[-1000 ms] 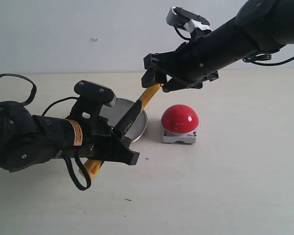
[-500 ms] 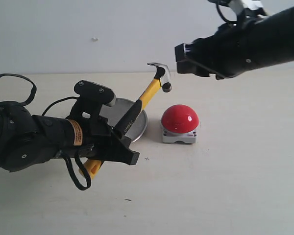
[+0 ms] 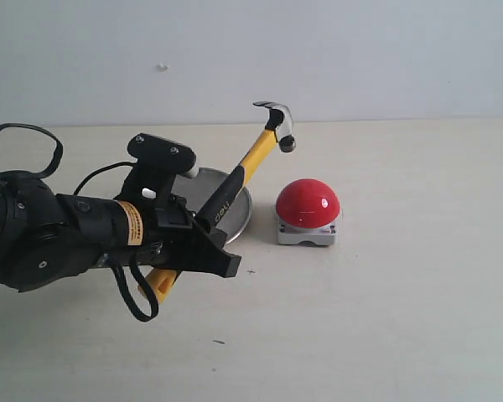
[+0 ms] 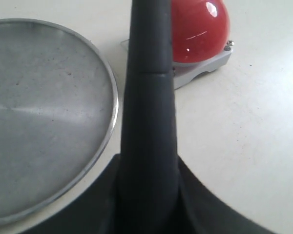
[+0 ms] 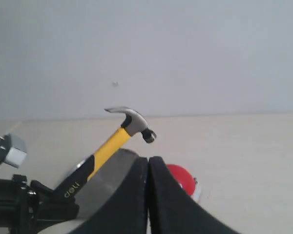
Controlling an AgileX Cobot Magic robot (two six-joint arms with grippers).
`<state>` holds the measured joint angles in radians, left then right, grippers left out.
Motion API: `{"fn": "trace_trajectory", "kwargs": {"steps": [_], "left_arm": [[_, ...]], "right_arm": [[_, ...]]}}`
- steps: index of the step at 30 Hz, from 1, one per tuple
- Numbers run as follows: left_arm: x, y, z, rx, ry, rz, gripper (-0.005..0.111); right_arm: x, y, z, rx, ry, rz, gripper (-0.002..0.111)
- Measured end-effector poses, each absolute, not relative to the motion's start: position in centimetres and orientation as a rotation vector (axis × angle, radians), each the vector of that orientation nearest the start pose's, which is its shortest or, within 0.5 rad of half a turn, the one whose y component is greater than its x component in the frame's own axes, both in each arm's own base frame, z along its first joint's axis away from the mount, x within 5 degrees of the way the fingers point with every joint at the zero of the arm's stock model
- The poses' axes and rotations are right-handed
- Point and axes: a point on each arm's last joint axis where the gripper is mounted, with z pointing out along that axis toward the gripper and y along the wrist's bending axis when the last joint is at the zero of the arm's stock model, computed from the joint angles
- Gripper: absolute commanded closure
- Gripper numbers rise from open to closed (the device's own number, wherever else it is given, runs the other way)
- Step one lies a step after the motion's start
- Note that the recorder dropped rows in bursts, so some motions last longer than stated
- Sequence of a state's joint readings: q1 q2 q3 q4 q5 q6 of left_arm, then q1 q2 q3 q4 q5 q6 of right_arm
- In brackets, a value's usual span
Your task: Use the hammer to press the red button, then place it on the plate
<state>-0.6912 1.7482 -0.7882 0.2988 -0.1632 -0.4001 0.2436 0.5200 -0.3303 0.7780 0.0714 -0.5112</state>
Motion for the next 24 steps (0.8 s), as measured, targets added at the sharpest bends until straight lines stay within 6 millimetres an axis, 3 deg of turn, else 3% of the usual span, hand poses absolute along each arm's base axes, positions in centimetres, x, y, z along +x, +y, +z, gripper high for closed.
{"fn": "trace_trajectory", "kwargs": {"steps": [1,3,7,16,20,24], "left_arm": [[25.5,-21.6,15.7,0.688,2.226,-0.467,0.107],[25.5,-21.7,15.7,0.685,2.225,-0.468,0.107],[25.5,-21.7,15.7,0.683,2.226,-0.469,0.107],[25.5,-21.7,15.7,0.678,2.227,-0.47,0.107],[25.5,-21.7,15.7,0.678,2.227,-0.47,0.107],[25.5,-21.7,15.7,0.678,2.227,-0.47,0.107]], "right_arm": [[9.2,2.8,27.7,-0.013,1.661,0.435,0.108],[7.4,2.3,27.1,-0.007,1.578,0.451,0.108],[5.8,1.9,25.7,0.005,1.507,0.476,0.108],[5.3,1.7,21.7,-0.024,1.524,0.436,0.108],[5.4,1.9,21.0,-0.056,1.553,0.416,0.108],[5.0,2.7,20.2,-0.004,1.654,0.614,0.108]]}}
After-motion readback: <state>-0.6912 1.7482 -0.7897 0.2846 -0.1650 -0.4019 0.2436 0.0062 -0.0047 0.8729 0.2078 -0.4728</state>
